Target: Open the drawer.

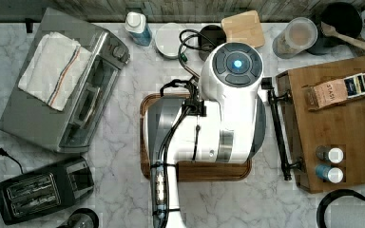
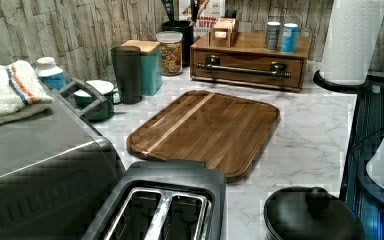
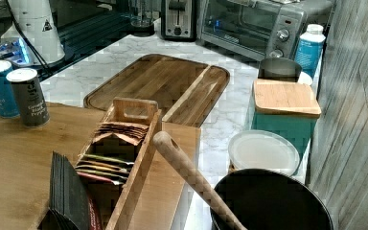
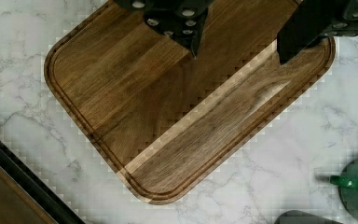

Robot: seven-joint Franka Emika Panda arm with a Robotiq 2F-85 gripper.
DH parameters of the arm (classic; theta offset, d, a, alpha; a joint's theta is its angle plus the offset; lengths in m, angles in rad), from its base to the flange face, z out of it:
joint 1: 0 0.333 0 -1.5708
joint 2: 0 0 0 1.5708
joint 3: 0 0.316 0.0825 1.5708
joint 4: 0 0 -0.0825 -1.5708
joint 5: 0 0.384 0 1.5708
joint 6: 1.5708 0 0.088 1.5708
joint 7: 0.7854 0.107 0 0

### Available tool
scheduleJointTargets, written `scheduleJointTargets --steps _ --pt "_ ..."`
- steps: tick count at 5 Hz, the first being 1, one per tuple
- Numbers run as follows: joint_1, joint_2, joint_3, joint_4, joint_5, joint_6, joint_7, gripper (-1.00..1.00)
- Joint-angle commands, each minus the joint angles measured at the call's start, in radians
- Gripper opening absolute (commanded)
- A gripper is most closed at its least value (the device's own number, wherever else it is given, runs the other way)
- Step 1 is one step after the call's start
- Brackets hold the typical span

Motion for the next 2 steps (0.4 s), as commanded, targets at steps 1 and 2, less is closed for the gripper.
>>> scheduleJointTargets --steps 1,2 --pt "-0.001 0.0 -0.001 -0.008 0.007 0.0 -0.001 1.0" --pt "-0.02 -0.027 -0.008 -0.058 -0.011 -0.009 -0.228 1.0"
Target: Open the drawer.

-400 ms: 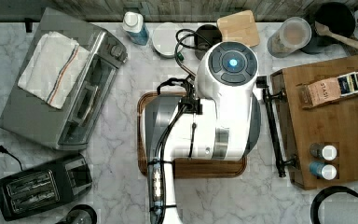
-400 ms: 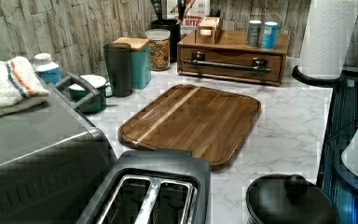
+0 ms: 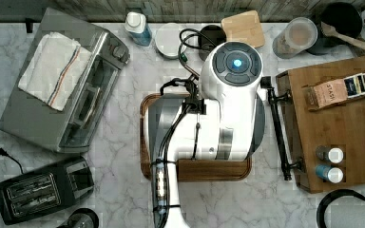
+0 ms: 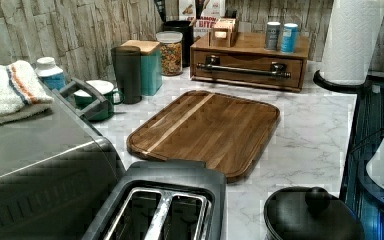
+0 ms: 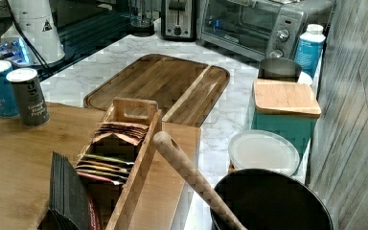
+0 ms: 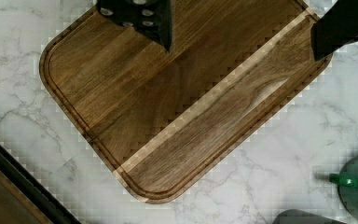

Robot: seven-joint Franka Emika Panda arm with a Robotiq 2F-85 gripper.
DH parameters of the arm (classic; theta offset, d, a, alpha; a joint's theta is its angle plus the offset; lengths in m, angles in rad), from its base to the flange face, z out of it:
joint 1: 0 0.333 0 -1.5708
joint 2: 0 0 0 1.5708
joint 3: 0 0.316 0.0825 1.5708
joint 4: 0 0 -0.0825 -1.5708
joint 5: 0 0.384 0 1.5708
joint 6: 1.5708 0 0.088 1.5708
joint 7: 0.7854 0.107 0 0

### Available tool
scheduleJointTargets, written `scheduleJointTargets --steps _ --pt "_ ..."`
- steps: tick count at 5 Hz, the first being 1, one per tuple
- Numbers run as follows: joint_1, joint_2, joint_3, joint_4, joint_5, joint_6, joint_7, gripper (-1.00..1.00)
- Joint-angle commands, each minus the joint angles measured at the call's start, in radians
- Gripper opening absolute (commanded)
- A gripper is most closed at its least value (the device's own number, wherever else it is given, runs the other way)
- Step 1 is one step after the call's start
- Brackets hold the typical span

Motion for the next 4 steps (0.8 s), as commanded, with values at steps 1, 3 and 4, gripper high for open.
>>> scheduleJointTargets --steps 1,3,4 --pt "-0.049 -0.101 -0.027 -0.168 -0.006 0.069 -0.532 1.0" --pt "-0.093 -0.108 -0.104 -0.308 -0.018 0.288 -0.968 1.0" --pt "-0.117 -0.072 -0.123 -0.321 -0.024 0.352 -1.058 1.0"
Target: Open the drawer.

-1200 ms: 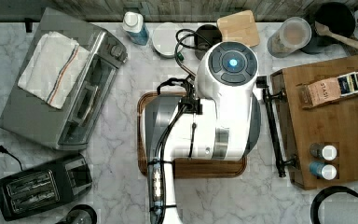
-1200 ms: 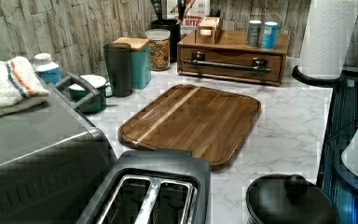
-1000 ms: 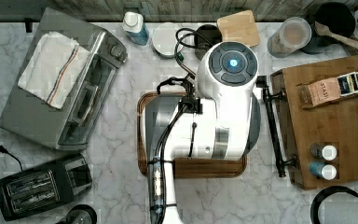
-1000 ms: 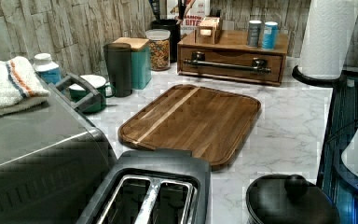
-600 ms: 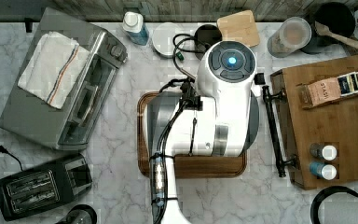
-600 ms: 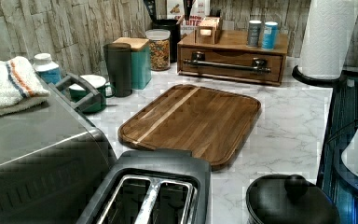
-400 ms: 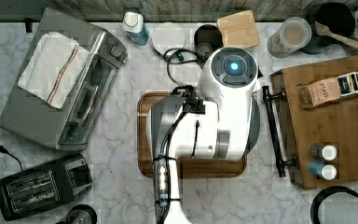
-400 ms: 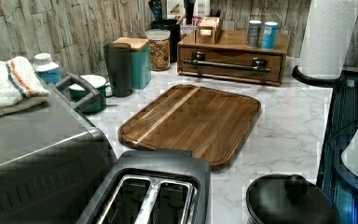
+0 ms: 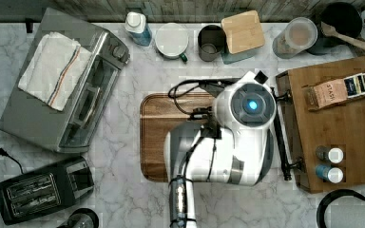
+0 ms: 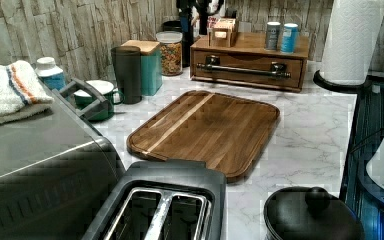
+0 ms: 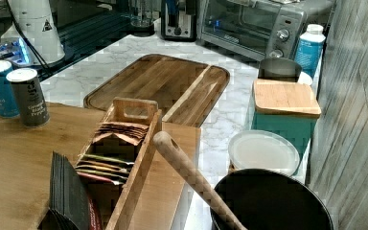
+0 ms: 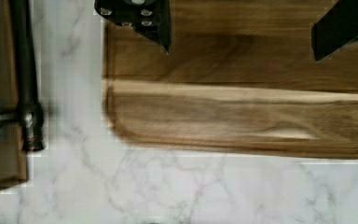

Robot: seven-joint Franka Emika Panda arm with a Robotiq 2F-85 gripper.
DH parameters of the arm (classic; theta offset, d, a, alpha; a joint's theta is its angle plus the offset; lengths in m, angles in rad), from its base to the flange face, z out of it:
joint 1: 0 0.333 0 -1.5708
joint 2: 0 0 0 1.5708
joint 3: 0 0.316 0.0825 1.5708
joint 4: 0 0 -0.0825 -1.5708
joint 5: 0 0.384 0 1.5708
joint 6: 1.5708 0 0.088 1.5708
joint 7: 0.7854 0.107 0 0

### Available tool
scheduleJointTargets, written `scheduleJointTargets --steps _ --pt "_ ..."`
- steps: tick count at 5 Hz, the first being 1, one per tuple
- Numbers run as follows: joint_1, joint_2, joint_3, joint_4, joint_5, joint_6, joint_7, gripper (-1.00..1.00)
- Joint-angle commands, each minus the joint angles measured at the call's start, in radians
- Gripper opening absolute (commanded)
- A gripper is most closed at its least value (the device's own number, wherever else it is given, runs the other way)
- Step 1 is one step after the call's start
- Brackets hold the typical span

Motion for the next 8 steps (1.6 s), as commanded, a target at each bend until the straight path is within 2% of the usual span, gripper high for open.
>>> scheduleJointTargets --steps 1,2,4,5,6,7,8 --pt "-0.103 0.054 -0.082 -0.066 -0.045 0.122 -0.244 1.0" --pt "-0.093 0.01 -0.117 -0.168 -0.069 0.279 -0.28 1.0" --pt "-0.125 0.061 -0.138 -0.181 -0.092 0.368 -0.365 1.0" --pt "-0.136 0.083 -0.159 -0.199 -0.076 0.45 -0.401 1.0" --pt "-0.157 0.097 -0.164 -0.21 -0.007 0.501 -0.451 1.0" --pt "-0.16 0.131 -0.173 -0.172 -0.028 0.461 -0.454 1.0" --pt "-0.176 0.156 -0.184 -0.175 -0.007 0.516 -0.463 1.0"
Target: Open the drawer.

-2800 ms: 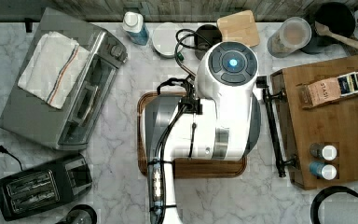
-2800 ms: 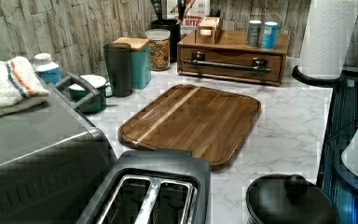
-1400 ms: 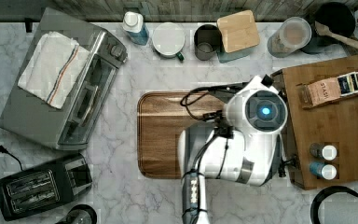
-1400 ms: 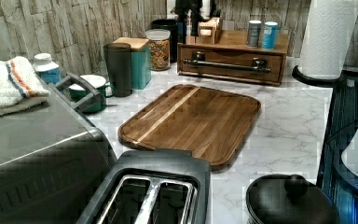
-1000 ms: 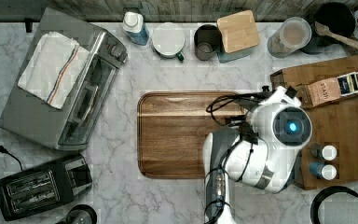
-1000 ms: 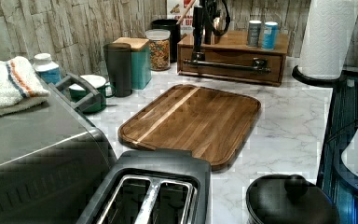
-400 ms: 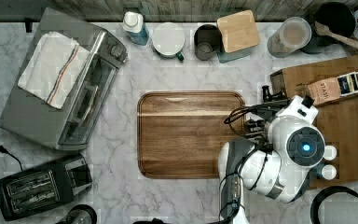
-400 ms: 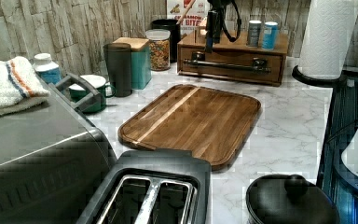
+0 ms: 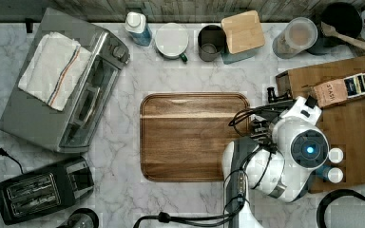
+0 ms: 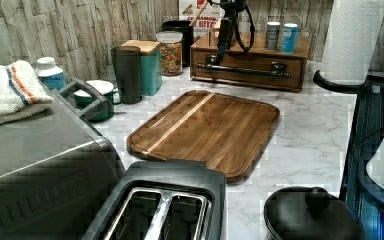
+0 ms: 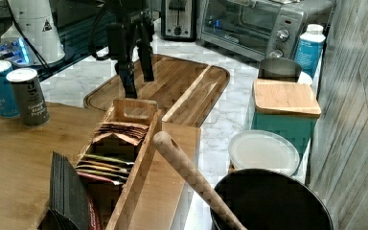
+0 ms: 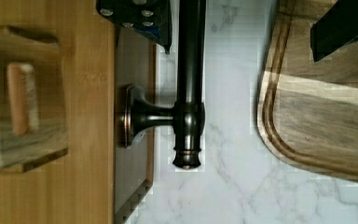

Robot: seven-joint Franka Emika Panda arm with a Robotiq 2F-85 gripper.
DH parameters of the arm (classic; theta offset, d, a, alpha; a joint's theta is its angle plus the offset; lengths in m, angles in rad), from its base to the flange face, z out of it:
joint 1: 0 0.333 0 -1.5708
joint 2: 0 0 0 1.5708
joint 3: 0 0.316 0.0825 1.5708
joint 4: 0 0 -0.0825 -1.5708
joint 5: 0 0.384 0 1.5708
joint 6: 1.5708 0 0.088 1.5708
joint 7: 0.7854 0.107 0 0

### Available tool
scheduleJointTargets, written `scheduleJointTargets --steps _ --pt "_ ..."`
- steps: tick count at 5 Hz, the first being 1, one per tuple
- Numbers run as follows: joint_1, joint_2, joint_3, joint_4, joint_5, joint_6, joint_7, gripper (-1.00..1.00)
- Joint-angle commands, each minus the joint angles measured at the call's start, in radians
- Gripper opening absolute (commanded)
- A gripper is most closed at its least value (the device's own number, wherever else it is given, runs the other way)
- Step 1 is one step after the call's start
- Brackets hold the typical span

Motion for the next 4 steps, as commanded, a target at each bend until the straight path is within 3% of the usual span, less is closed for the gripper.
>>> scheduleJointTargets --steps 1,3,4 --pt "-0.063 0.072 -0.033 0.027 0.04 0.049 -0.105 1.0" --pt "-0.067 0.139 -0.021 0.043 0.076 0.055 -0.069 1.0" --pt "-0.055 0.159 -0.028 0.036 0.034 0.068 0.001 1.0"
